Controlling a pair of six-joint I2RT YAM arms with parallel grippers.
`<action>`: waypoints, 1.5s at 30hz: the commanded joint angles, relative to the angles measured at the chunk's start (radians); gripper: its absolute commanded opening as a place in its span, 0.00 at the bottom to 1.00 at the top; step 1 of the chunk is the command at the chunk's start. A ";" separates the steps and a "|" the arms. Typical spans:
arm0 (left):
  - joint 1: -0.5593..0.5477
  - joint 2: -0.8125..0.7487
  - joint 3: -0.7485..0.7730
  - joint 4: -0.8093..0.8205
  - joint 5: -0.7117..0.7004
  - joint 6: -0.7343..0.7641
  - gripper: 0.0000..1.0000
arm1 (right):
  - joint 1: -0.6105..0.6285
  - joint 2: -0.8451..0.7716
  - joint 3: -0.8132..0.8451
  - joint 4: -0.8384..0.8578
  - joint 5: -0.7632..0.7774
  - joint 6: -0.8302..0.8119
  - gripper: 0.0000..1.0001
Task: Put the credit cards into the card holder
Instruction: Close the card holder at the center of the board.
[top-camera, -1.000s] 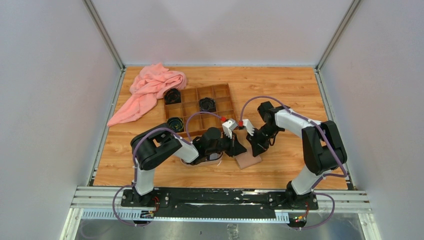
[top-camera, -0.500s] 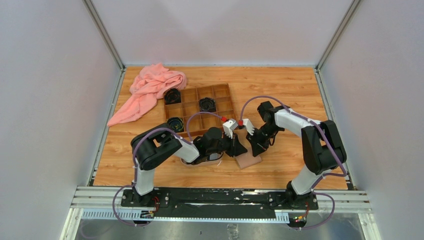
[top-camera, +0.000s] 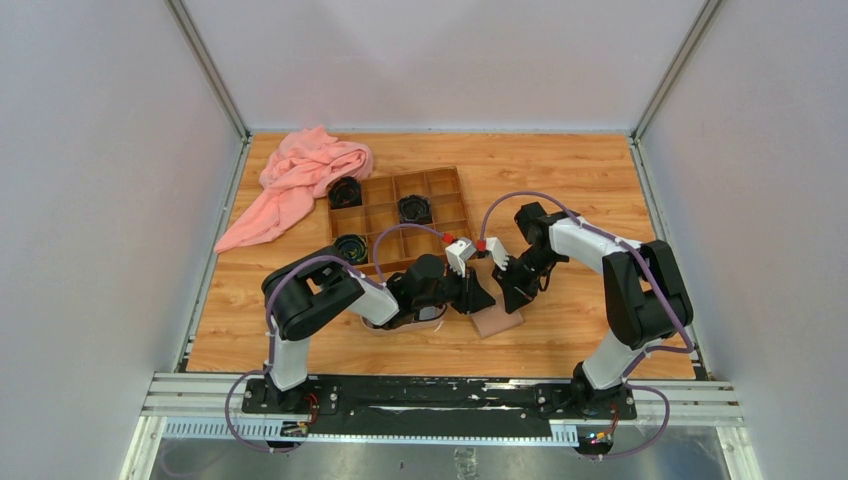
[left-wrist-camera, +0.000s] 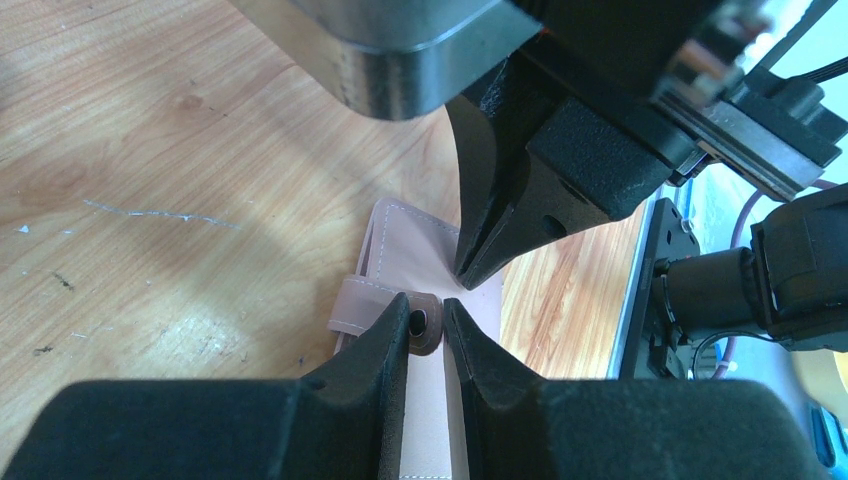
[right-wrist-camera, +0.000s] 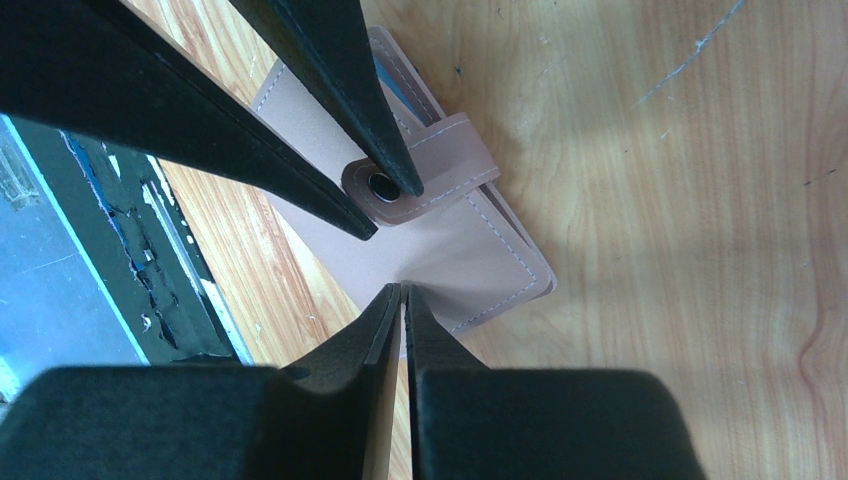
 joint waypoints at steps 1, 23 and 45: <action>-0.025 -0.002 -0.003 -0.073 0.017 -0.002 0.20 | 0.022 0.046 -0.015 0.051 0.093 -0.038 0.10; -0.023 -0.012 -0.014 -0.074 0.004 -0.041 0.04 | 0.022 0.045 -0.015 0.049 0.091 -0.037 0.09; -0.025 -0.020 -0.020 -0.073 0.024 -0.035 0.09 | 0.023 0.048 -0.013 0.048 0.090 -0.037 0.09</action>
